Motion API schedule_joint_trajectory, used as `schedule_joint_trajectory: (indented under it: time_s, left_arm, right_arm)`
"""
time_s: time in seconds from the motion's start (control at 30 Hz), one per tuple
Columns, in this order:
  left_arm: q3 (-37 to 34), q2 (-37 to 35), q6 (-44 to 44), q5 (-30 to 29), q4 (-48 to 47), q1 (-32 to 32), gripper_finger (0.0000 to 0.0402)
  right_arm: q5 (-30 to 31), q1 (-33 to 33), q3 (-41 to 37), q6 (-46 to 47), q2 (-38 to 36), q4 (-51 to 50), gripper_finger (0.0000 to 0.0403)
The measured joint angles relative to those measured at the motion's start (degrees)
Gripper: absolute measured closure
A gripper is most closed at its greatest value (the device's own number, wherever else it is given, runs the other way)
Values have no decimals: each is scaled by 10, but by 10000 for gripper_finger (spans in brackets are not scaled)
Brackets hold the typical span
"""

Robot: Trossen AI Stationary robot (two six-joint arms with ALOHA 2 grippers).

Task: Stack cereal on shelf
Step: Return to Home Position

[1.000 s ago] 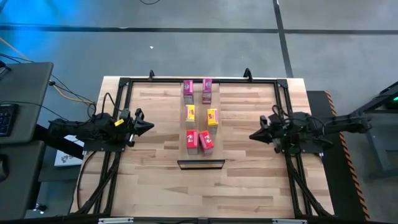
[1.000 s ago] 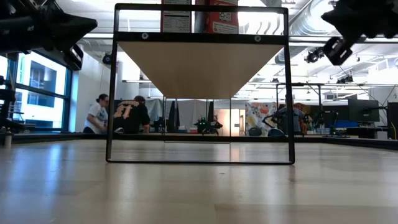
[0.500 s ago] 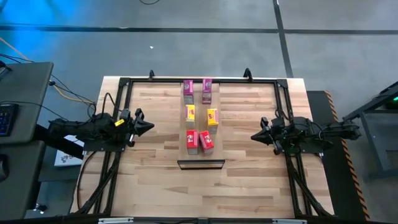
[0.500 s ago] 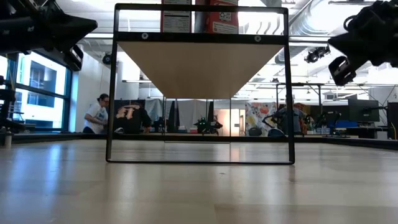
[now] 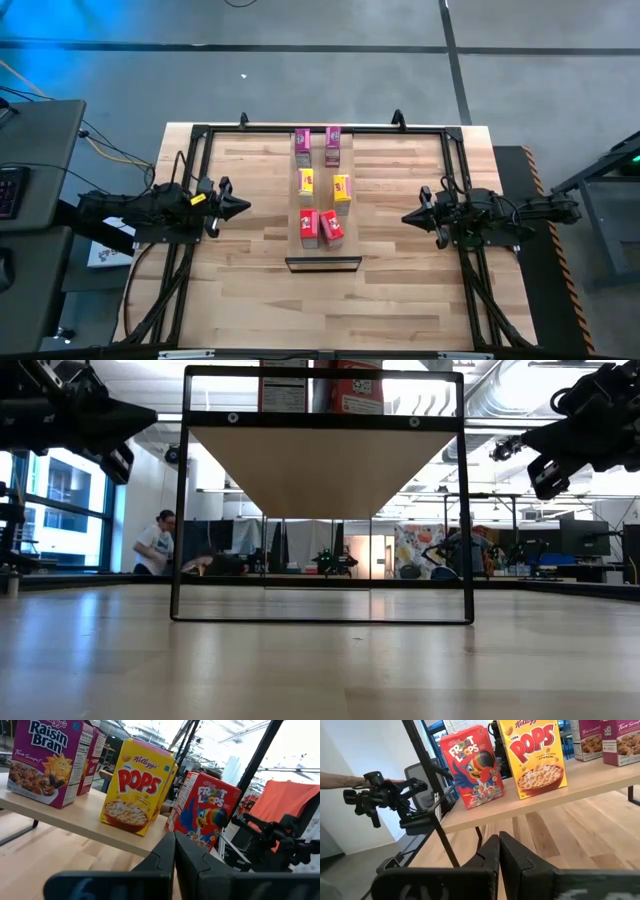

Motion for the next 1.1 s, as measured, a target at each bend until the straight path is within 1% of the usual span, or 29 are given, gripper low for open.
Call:
schedule_joint_trajectory:
  time_s: [0.07,0.17,0.2,0.4,0.5,1.1]
  left_arm:
    - [0,-1,0,0,-4,0,402]
    - [1,-1,0,-1,-49,0,402]
    - [0,-1,0,0,-51,0,402]
    - [0,0,0,-1,-49,-9,402]
    - [0,12,0,0,-51,-9,402]
    - [0,12,0,0,-50,-9,402]
  right_arm:
    - [0,0,0,1,0,0,403]
    - [0,0,0,0,0,0,403]
    - [0,0,0,0,0,0,403]
    - [0,0,0,0,0,-1,403]
    - [0,0,0,0,0,-1,403]
    - [0,0,0,0,0,-1,402]
